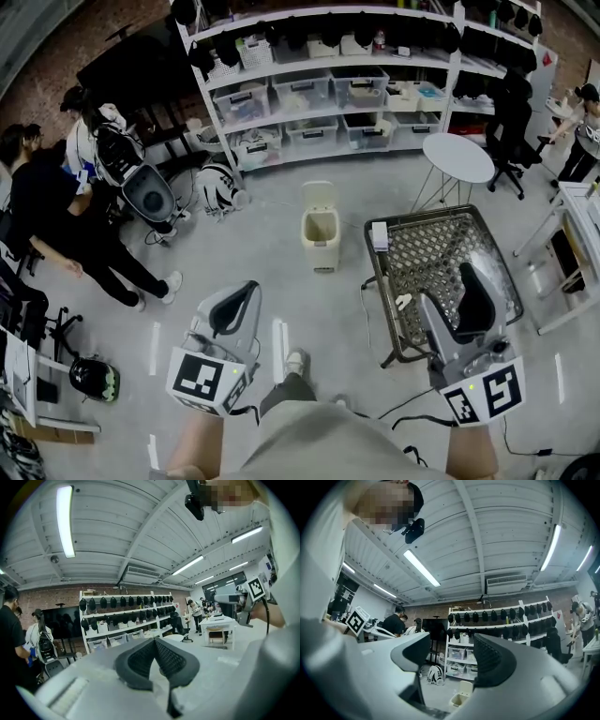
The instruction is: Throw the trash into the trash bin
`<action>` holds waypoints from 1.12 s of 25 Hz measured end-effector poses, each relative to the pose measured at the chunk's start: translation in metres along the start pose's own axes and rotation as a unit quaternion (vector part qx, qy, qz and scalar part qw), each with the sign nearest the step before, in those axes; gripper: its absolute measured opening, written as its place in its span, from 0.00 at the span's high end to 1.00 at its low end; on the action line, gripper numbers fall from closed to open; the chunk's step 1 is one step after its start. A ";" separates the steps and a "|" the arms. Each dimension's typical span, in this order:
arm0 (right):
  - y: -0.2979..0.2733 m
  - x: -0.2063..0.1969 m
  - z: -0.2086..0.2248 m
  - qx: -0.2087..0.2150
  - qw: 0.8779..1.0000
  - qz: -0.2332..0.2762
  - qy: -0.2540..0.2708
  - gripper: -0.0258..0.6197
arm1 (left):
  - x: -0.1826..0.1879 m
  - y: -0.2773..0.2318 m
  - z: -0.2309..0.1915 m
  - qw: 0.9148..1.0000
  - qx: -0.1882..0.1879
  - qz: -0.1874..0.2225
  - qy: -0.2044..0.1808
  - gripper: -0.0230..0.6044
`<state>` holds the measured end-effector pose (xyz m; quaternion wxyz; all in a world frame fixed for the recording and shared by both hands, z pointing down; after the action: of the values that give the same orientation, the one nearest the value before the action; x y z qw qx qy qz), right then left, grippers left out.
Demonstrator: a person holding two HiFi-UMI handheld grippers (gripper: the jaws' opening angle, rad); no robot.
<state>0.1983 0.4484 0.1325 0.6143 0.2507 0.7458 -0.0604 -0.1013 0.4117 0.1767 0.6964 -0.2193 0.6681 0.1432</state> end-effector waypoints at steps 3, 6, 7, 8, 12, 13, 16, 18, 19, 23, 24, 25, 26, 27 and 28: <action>-0.006 -0.007 0.000 0.004 1.000 -0.005 0.001 0.53 | -0.002 -0.008 0.001 1.000 -0.006 -0.001 -0.002 0.96; -0.016 -0.015 -0.002 0.003 1.000 -0.008 0.001 0.53 | -0.006 -0.016 -0.006 1.000 -0.009 -0.002 0.001 0.96; -0.020 -0.018 -0.003 0.003 1.000 -0.010 0.002 0.53 | -0.007 -0.019 -0.009 1.000 -0.011 -0.002 0.001 0.96; -0.024 -0.021 -0.004 0.004 1.000 -0.012 0.002 0.53 | -0.008 -0.022 -0.011 1.000 -0.012 -0.001 0.000 0.96; -0.045 -0.036 -0.004 0.005 1.000 -0.021 0.005 0.53 | -0.015 -0.040 -0.023 1.000 -0.020 0.001 0.001 0.96; -0.052 -0.038 -0.004 0.006 1.000 -0.023 0.005 0.53 | -0.016 -0.046 -0.028 1.000 -0.022 -0.001 0.002 0.96; -0.075 -0.049 -0.004 0.005 0.999 -0.031 0.005 0.53 | -0.019 -0.063 -0.043 1.000 -0.031 -0.005 0.002 0.96; -0.092 -0.059 -0.003 0.004 0.999 -0.039 0.002 0.53 | -0.021 -0.075 -0.054 0.999 -0.034 -0.006 -0.001 0.96; -0.101 -0.063 -0.003 0.003 0.999 -0.043 0.002 0.53 | -0.021 -0.083 -0.060 0.999 -0.035 -0.008 -0.001 0.96; -0.147 -0.077 -0.003 0.009 0.998 -0.057 0.007 0.53 | -0.018 -0.117 -0.091 0.999 -0.052 -0.005 0.009 0.96; -0.160 -0.081 -0.004 0.010 0.998 -0.061 0.008 0.53 | -0.016 -0.125 -0.099 0.998 -0.055 -0.006 0.011 0.96; -0.172 -0.084 -0.005 0.010 0.998 -0.064 0.009 0.53 | -0.014 -0.134 -0.107 0.998 -0.057 -0.009 0.014 0.96; -0.185 -0.087 -0.005 0.011 0.998 -0.067 0.009 0.53 | -0.012 -0.143 -0.116 0.998 -0.057 -0.013 0.019 0.96; -0.197 -0.090 -0.005 0.010 0.997 -0.070 0.008 0.53 | -0.010 -0.153 -0.124 0.998 -0.058 -0.016 0.024 0.96; -0.210 -0.093 -0.004 0.009 0.997 -0.073 0.003 0.54 | -0.008 -0.162 -0.133 0.998 -0.060 -0.019 0.026 0.96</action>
<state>0.1120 0.2403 0.1763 0.6036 0.2014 0.7634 -0.1112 -0.1378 0.2063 0.2016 0.6670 -0.2767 0.6721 0.1639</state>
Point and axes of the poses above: the fingertips, and each gripper's own axes: y backward along the fingers, z to its right, x out of its top, the point moved 5 cm from there along y, backward along the fingers, and after that the axes turned 11 degrees about y, right-handed, at the moved point
